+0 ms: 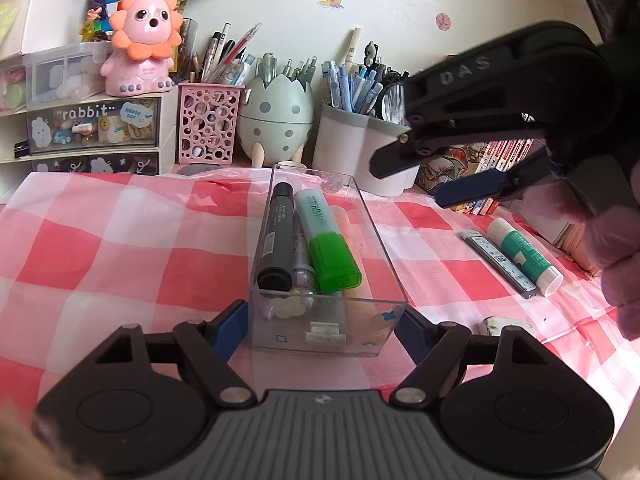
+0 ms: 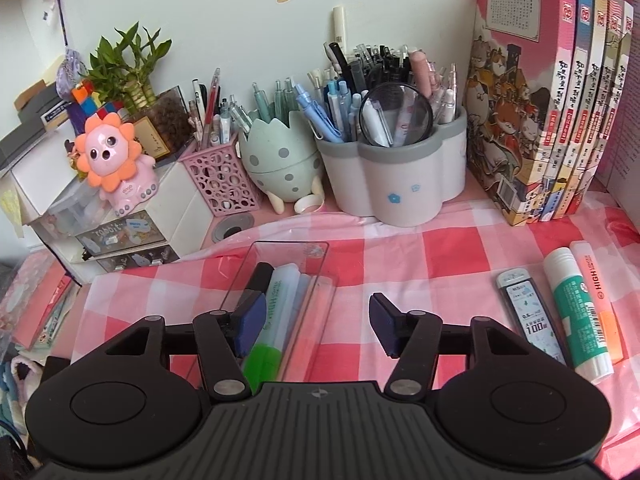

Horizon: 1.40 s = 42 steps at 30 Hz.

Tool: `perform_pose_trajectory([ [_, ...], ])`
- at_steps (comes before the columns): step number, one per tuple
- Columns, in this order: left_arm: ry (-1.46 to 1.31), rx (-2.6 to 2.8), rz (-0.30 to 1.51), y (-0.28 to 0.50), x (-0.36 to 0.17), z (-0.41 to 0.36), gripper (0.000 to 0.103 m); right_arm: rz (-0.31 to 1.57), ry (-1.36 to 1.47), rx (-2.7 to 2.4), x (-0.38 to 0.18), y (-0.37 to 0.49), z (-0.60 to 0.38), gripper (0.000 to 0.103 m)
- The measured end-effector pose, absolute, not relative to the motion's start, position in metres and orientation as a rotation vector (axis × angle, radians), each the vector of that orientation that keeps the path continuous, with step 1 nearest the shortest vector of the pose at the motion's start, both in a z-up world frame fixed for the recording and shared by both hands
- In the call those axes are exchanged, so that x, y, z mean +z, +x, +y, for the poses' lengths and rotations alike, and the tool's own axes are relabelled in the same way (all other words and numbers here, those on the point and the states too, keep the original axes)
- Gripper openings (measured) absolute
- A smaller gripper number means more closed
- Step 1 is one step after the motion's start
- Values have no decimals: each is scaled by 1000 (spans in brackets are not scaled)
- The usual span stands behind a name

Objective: Organize stationery
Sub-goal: 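Carry the green highlighter into the clear box and release it, then withdraw the right tool over to the orange highlighter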

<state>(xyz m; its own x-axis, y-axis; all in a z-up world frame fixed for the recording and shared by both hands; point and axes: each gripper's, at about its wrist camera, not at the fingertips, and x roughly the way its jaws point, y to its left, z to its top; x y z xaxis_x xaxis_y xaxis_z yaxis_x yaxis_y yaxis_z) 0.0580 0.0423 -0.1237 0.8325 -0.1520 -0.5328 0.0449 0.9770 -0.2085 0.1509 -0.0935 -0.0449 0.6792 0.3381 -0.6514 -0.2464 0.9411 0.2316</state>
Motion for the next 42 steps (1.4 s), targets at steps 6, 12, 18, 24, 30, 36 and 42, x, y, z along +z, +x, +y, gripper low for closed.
perform_pose_trajectory([
  [6,-191,-105,579,58,-124,42,52,735,71,324,-47,142,-102,65],
  [12,-191,-105,579,58,-124,43,52,712,39,295,-47,131,-123,70],
  [18,-191,-106,579,58,-124,43,52,697,33,252,-49,123,-142,73],
  [24,-192,-106,579,58,-124,43,52,687,22,229,-51,114,-155,76],
  [30,-192,-106,579,58,-124,43,52,678,25,198,-53,105,-171,77],
  [36,-192,-106,579,58,-124,43,52,646,39,158,-51,97,-191,79],
  [42,-191,-106,579,58,-124,43,52,619,43,101,-53,90,-215,80],
])
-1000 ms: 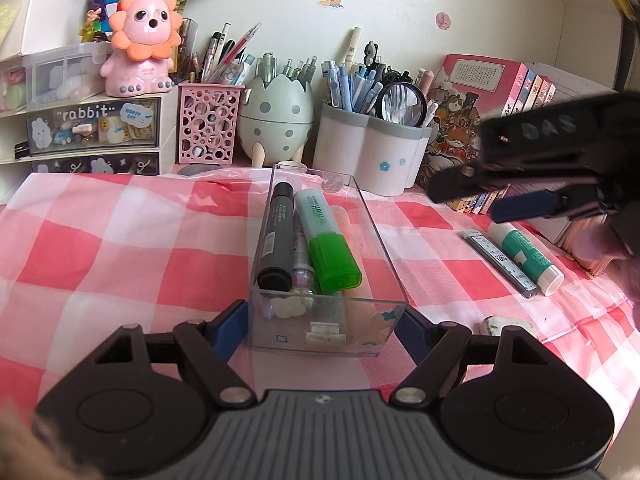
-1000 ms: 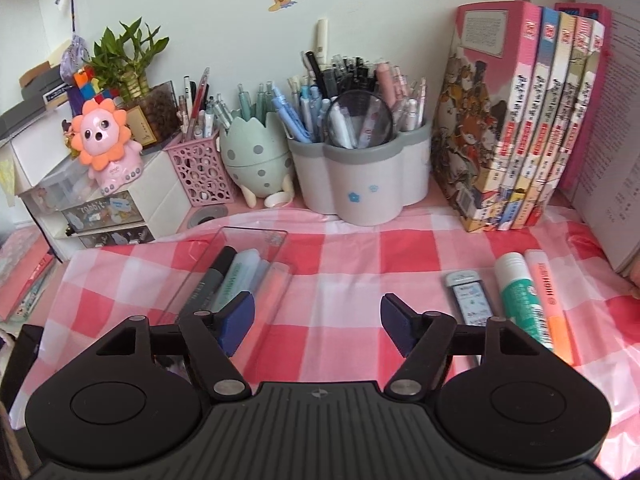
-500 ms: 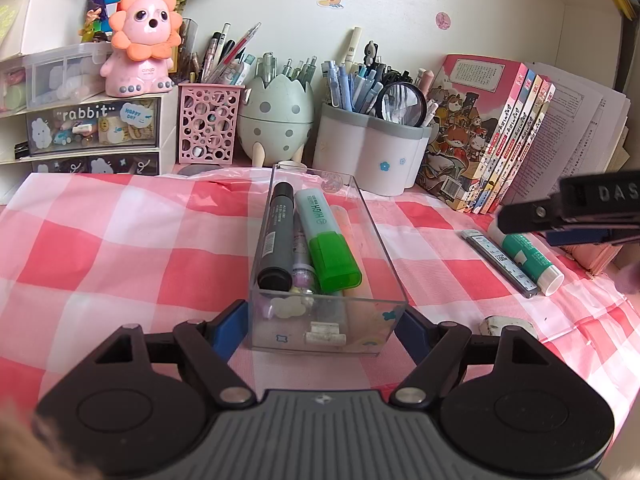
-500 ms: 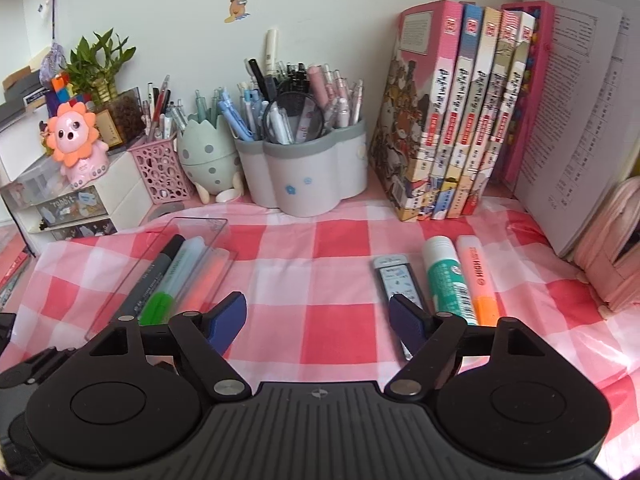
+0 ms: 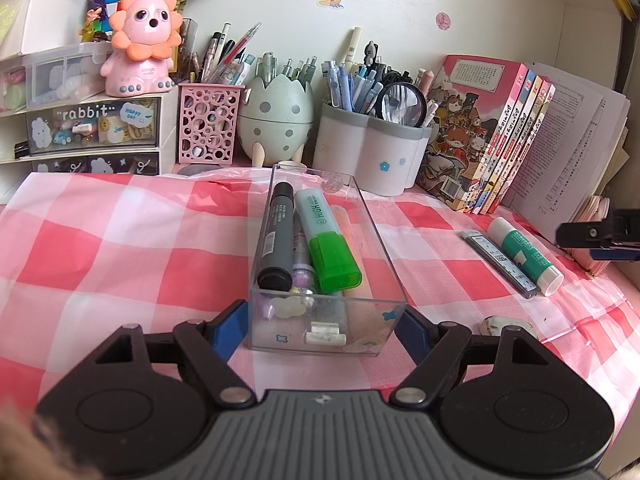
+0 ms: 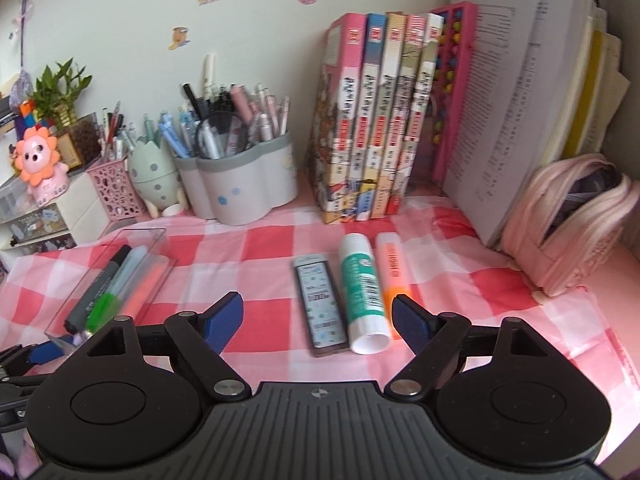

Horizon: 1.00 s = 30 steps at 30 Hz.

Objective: Organize stationery
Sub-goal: 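Withdraw the right tool over to the orange highlighter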

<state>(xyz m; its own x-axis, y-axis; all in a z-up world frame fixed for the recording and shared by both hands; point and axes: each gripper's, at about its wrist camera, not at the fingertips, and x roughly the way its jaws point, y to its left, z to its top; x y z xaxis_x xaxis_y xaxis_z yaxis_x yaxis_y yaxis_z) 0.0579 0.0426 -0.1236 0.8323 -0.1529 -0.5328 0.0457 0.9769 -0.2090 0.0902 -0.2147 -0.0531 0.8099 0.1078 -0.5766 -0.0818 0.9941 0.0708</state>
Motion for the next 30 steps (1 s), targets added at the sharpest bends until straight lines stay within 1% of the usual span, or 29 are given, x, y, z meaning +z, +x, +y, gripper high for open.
perform_pose_trajectory([
  [14,-192,-106,579,58,-124,43,52,616,66,-30,-67,89,-261,81],
  [20,-191,-106,579,58,-124,43,52,611,21,-22,-76,96,-257,81],
  [30,-192,-106,579,58,-124,43,52,606,39,-45,-81,116,-268,80],
])
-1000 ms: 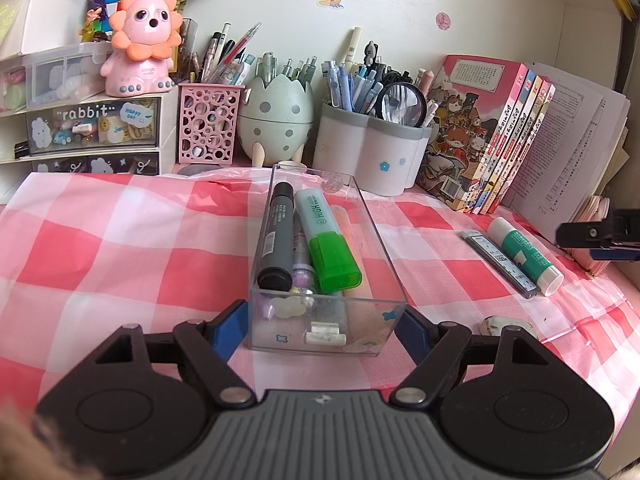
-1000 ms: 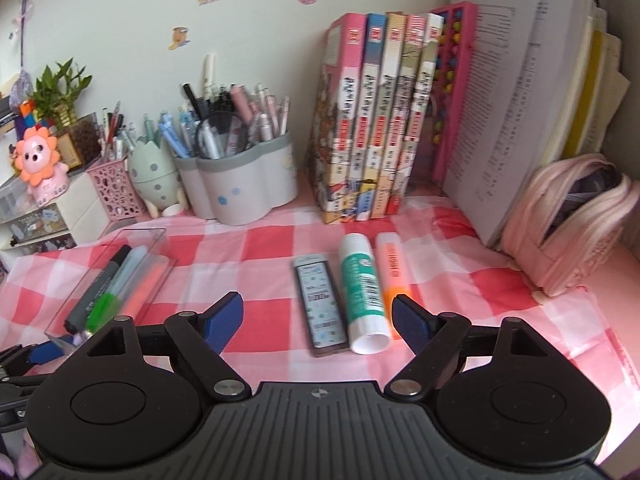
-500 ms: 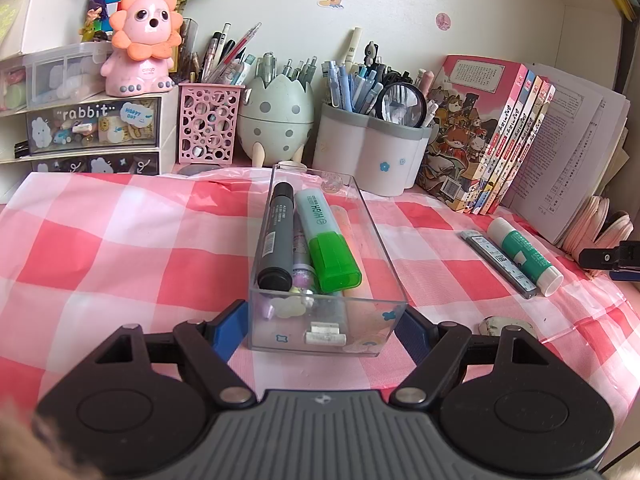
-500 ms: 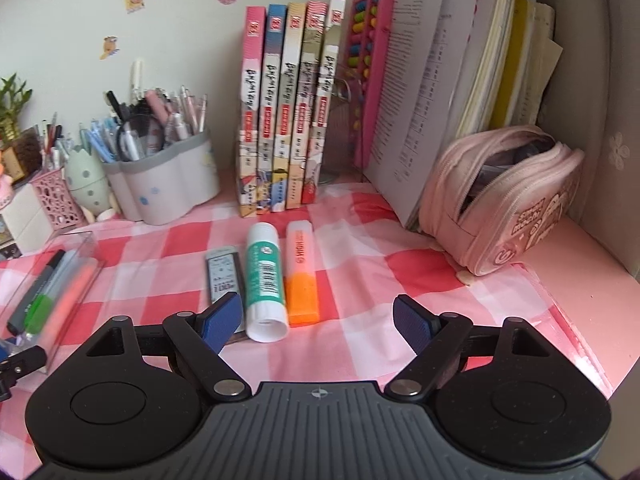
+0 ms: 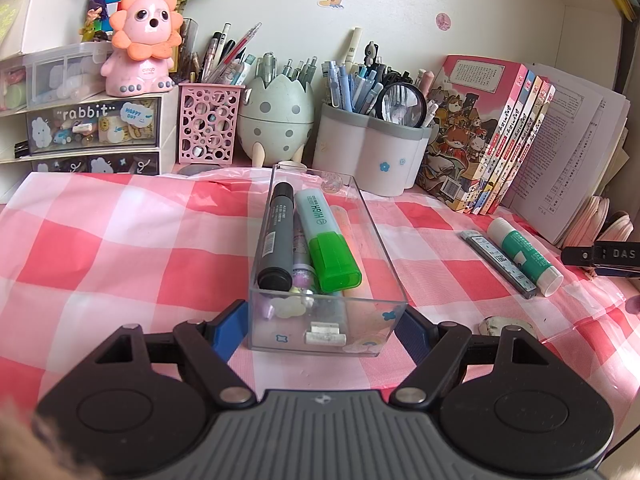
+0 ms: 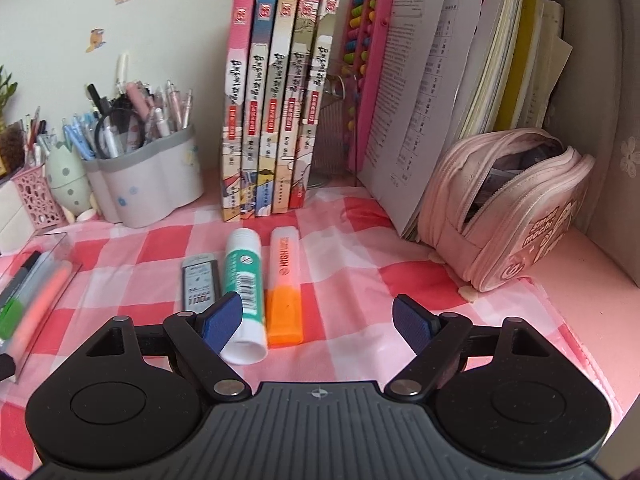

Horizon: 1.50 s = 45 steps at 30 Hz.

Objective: Organize stationery
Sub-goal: 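Withdraw the right tool over to the orange highlighter, then grasp the orange highlighter with the right tool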

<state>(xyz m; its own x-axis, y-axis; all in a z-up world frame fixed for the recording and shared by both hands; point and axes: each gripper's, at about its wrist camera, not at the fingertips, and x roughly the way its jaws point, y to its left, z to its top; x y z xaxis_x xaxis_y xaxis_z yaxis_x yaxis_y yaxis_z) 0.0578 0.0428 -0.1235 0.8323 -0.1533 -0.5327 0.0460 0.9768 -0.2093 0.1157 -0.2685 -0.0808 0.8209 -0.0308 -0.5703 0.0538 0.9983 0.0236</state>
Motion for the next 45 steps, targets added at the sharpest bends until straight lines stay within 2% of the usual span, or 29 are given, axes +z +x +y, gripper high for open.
perform_pose_trajectory([
  [14,-192,-107,579,58,-123,43,52,670,-14,-18,-105,143,-256,77],
  [28,-192,-107,579,58,-123,44,52,668,-82,2,-110,172,-243,52],
  [30,-192,-107,579,58,-123,43,52,671,-78,12,-110,172,-242,45],
  [34,-192,-107,579,58,-123,44,52,675,-69,30,-109,169,-242,39],
  [39,-192,-107,579,58,-123,43,52,686,-78,52,-108,167,-239,27],
  [45,-192,-107,579,58,-123,43,52,702,-78,55,-105,165,-236,24],
])
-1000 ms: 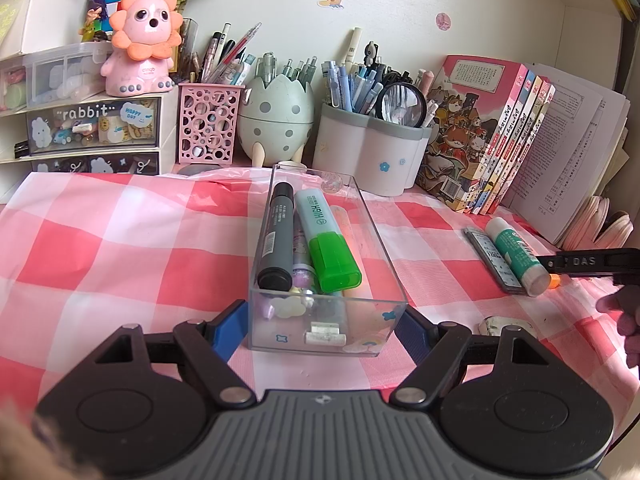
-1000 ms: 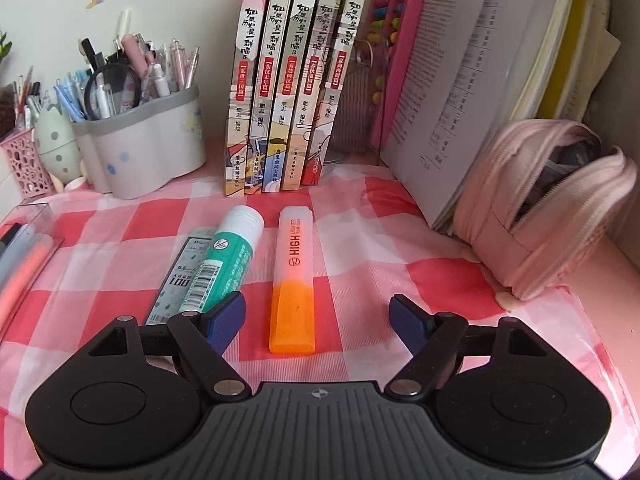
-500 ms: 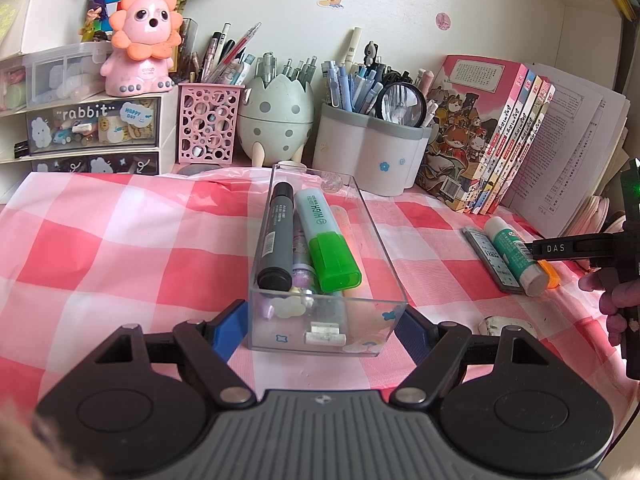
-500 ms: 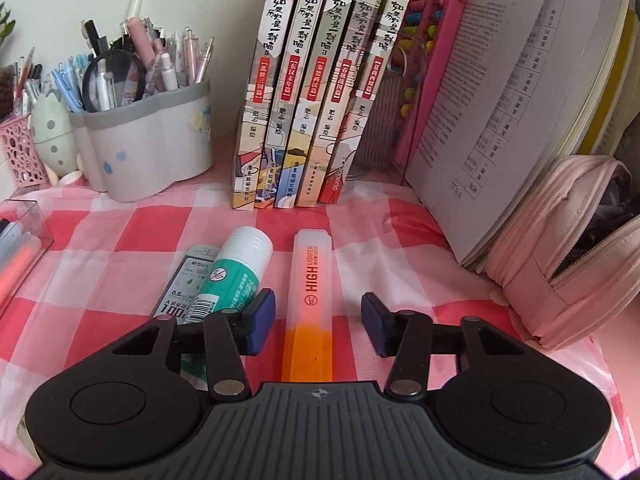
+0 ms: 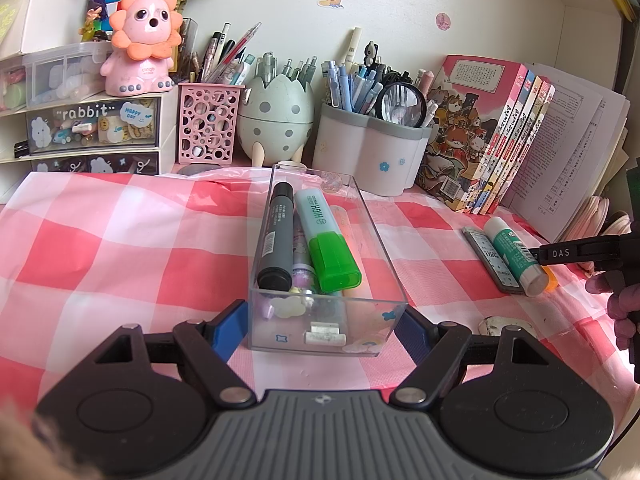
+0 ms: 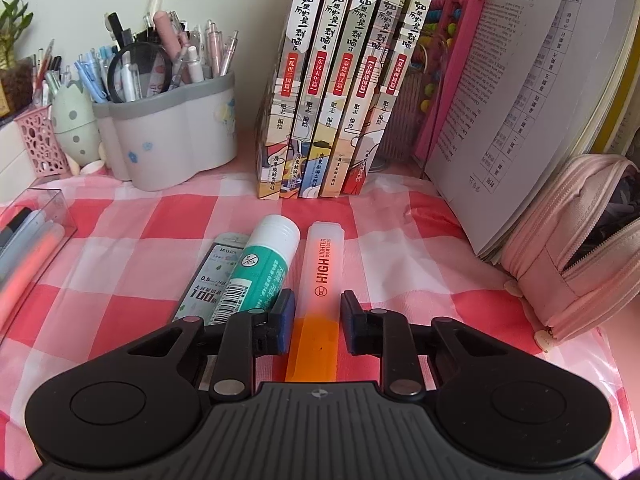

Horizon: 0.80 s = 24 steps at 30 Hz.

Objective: Organize stationery
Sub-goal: 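Grasp the orange highlighter with the right tool, then carry the orange highlighter into the clear box and release it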

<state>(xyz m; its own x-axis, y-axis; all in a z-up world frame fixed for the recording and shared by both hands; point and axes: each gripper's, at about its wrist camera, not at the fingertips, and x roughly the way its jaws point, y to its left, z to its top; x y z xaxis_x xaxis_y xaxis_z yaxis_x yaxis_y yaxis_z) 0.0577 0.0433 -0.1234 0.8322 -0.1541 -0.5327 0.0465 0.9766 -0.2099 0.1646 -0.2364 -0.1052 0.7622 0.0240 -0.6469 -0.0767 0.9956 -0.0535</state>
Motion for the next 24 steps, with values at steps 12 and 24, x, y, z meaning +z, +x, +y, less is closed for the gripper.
perform_pose_trajectory([
  [12,-192,-107,579,58,-123,43,52,706,11,37,-90,152,-240,23],
  [24,-192,-107,579,58,-123,43,52,650,83,122,-60,142,-225,22],
])
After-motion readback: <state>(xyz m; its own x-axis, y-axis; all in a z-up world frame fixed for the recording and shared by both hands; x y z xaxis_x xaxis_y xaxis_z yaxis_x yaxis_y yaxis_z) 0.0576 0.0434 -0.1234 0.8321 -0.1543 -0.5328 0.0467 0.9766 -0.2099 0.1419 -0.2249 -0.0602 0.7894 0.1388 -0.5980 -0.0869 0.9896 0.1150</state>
